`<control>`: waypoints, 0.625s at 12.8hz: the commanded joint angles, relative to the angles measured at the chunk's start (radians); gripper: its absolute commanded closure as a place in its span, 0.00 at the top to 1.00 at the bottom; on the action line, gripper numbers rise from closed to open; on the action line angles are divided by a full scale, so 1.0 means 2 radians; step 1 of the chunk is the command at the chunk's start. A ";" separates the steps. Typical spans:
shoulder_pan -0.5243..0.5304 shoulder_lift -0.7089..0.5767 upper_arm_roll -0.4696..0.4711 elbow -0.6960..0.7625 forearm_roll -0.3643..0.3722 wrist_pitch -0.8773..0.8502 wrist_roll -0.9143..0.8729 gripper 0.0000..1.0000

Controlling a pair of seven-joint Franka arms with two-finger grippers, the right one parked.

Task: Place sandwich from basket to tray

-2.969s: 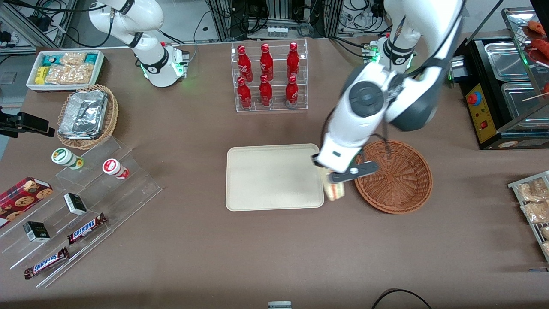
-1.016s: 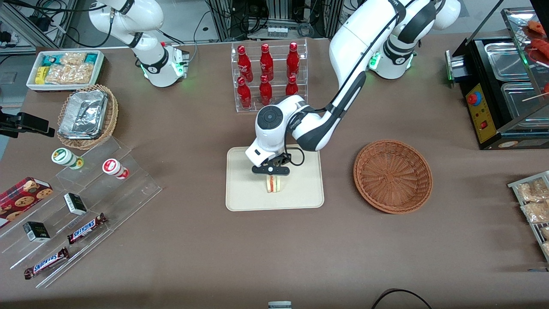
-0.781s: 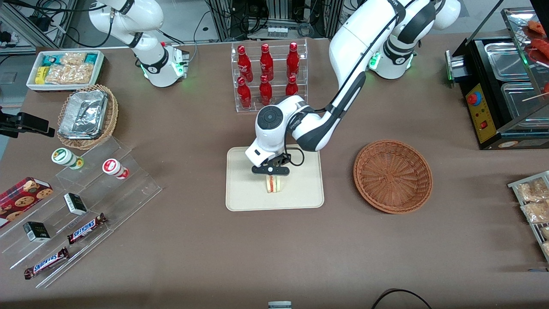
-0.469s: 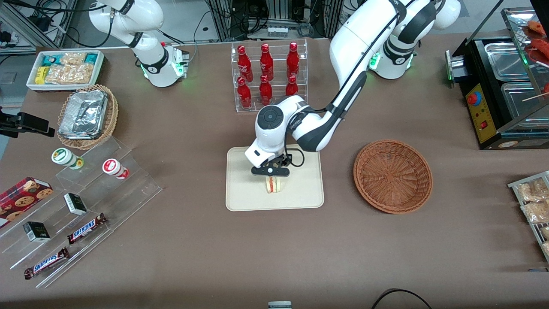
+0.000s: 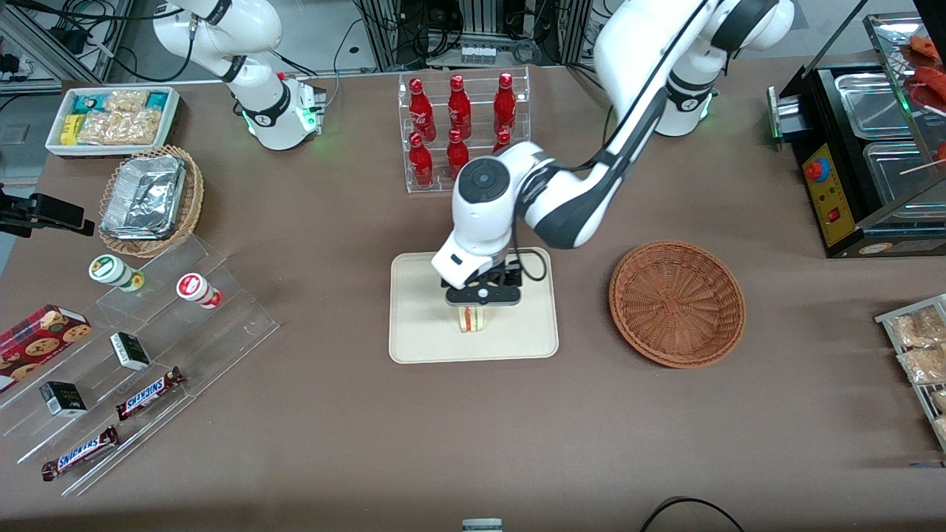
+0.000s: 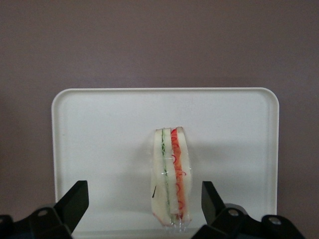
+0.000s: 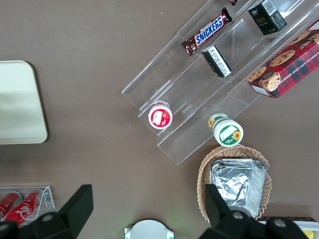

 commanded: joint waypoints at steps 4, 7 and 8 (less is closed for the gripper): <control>0.069 -0.110 0.007 -0.014 -0.027 -0.094 -0.015 1.00; 0.118 -0.166 0.007 -0.018 -0.027 -0.141 -0.010 1.00; 0.132 -0.184 0.008 -0.025 -0.027 -0.151 -0.008 1.00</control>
